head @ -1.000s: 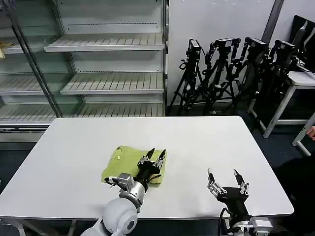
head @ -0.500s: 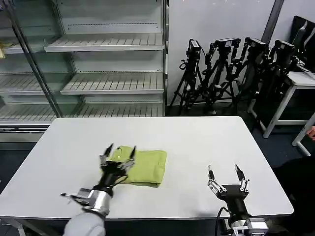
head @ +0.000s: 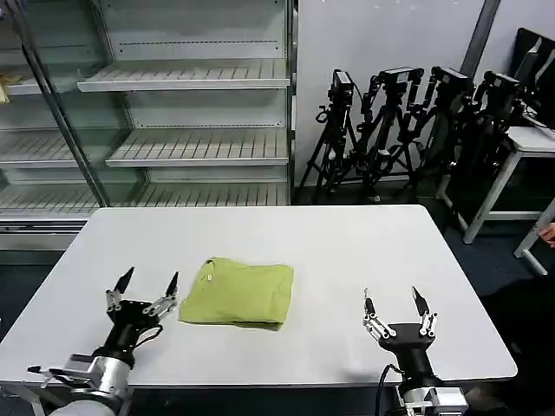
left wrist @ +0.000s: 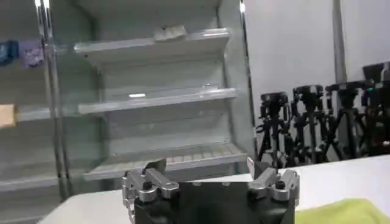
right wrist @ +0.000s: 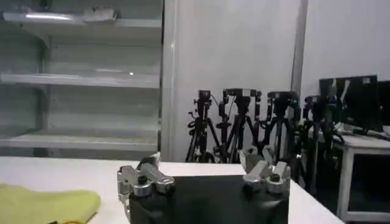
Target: Fold and organize the clothes.
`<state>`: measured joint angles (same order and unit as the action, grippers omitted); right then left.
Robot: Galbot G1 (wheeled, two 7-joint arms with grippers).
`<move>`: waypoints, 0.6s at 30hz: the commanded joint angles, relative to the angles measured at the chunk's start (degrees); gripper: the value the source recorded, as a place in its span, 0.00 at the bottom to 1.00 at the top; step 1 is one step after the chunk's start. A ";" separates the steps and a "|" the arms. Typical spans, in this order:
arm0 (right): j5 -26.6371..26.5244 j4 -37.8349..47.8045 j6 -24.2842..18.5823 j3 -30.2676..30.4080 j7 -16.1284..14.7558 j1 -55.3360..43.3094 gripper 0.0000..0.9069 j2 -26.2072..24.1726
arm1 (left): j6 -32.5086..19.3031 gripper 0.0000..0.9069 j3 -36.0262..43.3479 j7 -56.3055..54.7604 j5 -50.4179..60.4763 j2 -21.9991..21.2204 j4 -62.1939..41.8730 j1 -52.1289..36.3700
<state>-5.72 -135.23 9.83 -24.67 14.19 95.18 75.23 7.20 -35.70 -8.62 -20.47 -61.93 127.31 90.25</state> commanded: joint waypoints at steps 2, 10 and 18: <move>0.57 -1.36 -0.34 0.08 0.44 0.36 1.00 0.28 | 0.63 1.00 -6.80 1.47 -1.24 1.03 2.45 5.68; 0.57 -2.04 0.79 -0.09 0.23 0.73 1.00 0.66 | 0.76 1.00 -6.70 1.53 -1.55 1.17 3.22 6.05; 0.52 -3.21 0.44 -0.06 0.31 1.21 1.00 0.79 | 0.50 1.00 -5.99 2.87 -1.22 1.11 3.75 7.87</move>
<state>-5.29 -137.40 10.42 -24.71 14.39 96.11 75.95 7.82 -40.99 -6.99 -21.82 -60.95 130.13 95.60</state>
